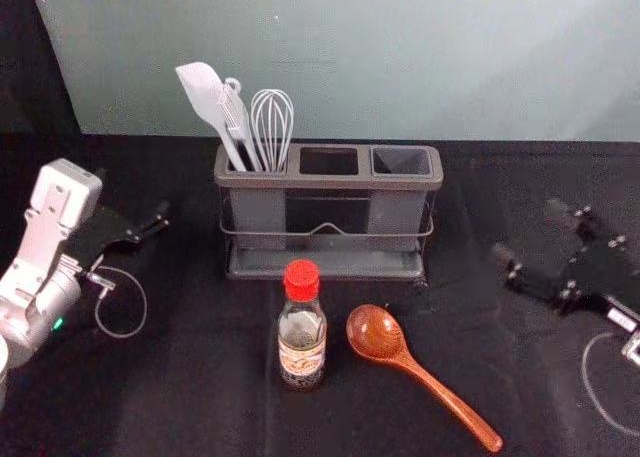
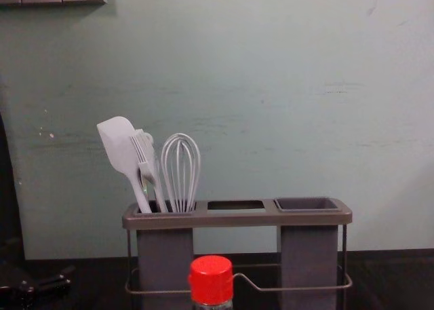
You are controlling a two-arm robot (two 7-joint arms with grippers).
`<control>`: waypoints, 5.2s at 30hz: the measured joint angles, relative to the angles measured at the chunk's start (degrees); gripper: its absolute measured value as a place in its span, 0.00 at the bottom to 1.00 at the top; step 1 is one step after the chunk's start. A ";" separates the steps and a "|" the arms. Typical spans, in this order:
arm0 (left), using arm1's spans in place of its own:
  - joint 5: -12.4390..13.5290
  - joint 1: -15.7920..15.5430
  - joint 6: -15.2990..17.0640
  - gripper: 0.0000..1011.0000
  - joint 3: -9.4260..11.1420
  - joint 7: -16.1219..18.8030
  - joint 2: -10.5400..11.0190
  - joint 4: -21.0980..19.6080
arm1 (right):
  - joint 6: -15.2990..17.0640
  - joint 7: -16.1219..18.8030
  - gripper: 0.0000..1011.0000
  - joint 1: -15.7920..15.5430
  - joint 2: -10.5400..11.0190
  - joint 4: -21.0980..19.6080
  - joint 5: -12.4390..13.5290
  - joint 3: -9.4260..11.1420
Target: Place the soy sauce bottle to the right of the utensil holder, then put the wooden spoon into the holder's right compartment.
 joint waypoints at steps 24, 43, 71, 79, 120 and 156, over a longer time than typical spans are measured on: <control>0.00 0.00 0.00 0.99 0.00 0.00 0.00 0.00 | 7.67 15.52 0.99 10.88 -5.93 0.85 -2.98 -14.14; 0.00 0.00 0.00 0.99 0.00 0.00 0.00 0.00 | 7.03 16.08 0.99 19.52 -13.39 7.84 -7.88 -21.27; 0.00 0.00 0.00 0.99 0.00 0.00 0.00 0.00 | 8.14 14.95 0.99 24.76 -18.57 13.88 -9.07 -23.71; 0.00 0.00 0.00 0.99 0.00 0.00 0.00 0.00 | 8.17 14.96 0.88 24.72 -18.53 13.76 -9.05 -23.68; 0.00 0.00 0.00 0.99 0.00 0.00 0.00 0.00 | 11.26 13.89 0.38 23.69 -14.84 5.43 -6.48 -21.12; 0.00 0.00 0.00 0.99 0.00 0.00 0.00 0.00 | 3.79 4.62 0.38 10.11 -5.52 4.09 -7.49 -3.48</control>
